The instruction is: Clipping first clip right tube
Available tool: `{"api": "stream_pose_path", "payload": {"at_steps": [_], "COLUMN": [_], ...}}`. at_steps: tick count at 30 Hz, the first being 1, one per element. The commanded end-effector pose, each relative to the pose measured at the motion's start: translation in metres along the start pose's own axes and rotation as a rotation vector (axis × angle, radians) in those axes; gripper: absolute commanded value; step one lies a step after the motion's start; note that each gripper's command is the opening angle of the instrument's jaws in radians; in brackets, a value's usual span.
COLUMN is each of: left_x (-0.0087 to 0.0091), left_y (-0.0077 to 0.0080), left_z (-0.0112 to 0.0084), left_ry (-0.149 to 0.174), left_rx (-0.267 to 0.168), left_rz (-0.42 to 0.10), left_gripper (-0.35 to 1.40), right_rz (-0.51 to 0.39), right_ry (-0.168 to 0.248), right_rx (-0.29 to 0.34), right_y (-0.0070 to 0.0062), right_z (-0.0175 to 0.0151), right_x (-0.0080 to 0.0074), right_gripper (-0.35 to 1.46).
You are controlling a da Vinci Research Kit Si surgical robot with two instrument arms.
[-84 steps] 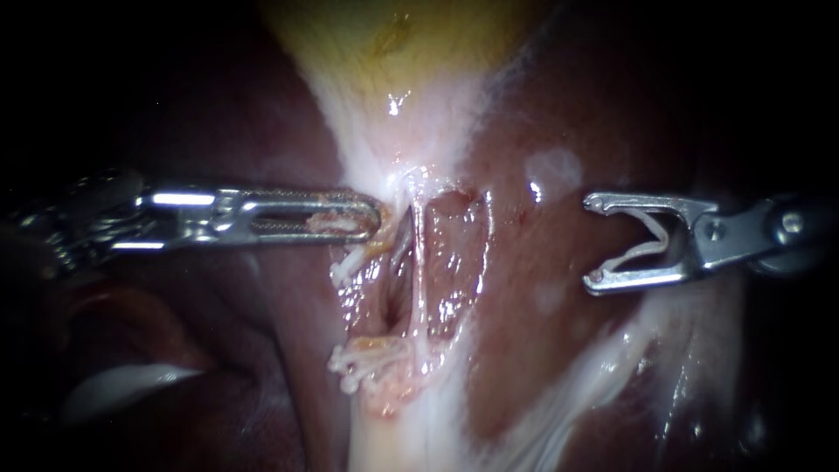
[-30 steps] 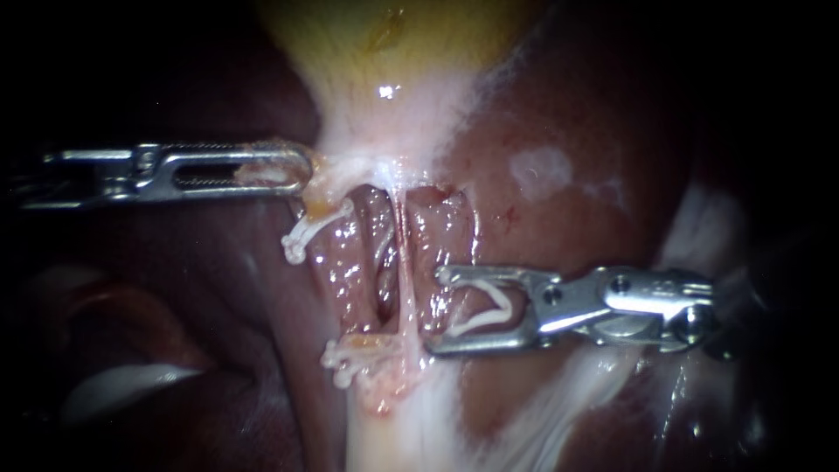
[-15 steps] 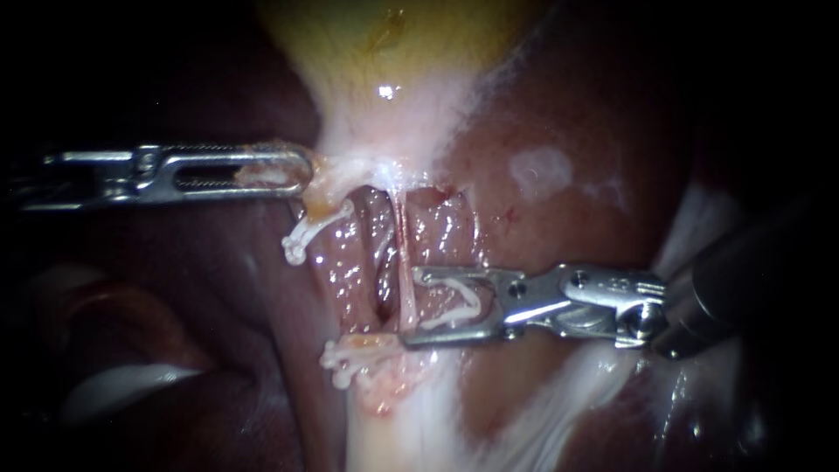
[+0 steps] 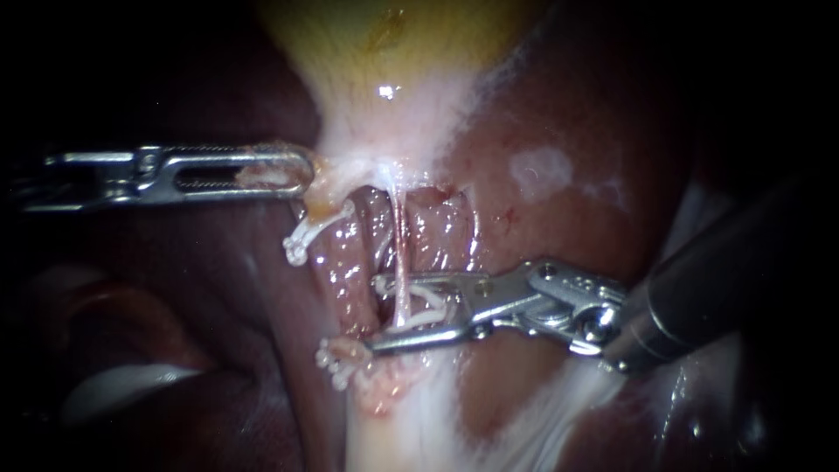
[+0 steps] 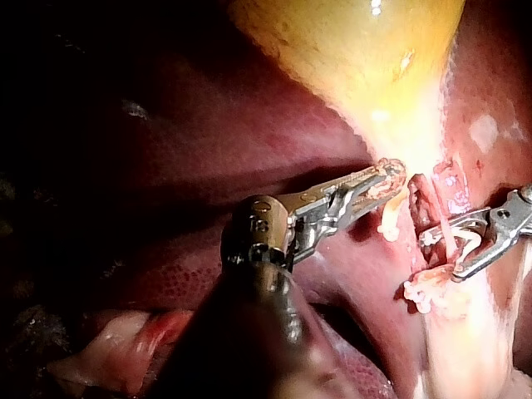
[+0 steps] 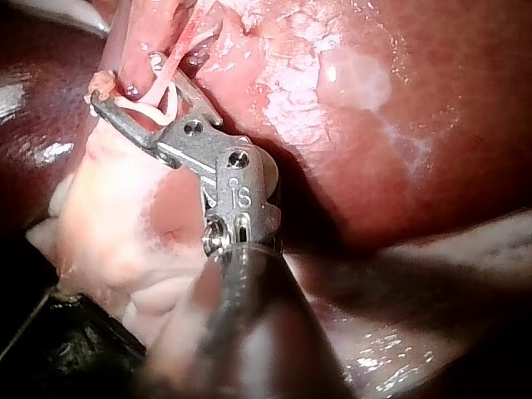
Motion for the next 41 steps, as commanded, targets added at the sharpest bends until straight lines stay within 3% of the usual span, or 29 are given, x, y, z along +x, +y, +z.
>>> {"api": "stream_pose_path", "payload": {"at_steps": [1,8,15,22,29,41], "left_x": [0.0000,0.0000,0.0001,0.0001,0.0001,0.0001], "left_y": [0.0000,0.0000,0.0000,0.0001,0.0001,0.0001], "left_z": [0.0000,0.0000,0.0002,0.0002,0.0003,0.0003], "left_ry": [0.000,0.000,-0.001,-0.001,-0.001,-0.001], "left_rx": [0.000,0.000,-0.001,-0.001,-0.001,-0.001], "left_rz": [0.000,0.000,0.000,0.001,0.001,0.001], "left_gripper": [-0.35,-0.35,-0.35,-0.35,-0.35,-0.35], "right_rz": [0.007,0.070,0.112,0.172,0.177,0.177], "right_ry": [0.009,0.058,0.070,0.076,0.026,0.025], "right_rx": [0.011,0.085,0.102,0.086,0.058,0.058], "right_y": [-0.0001,-0.0008,-0.0011,-0.0010,-0.0010,-0.0010], "right_z": [0.0000,0.0002,0.0002,-0.0005,-0.0009,-0.0010], "right_x": [0.0001,0.0003,0.0006,0.0005,0.0003,0.0002], "right_gripper": [0.44,0.41,0.30,-0.35,-0.35,-0.35]}}
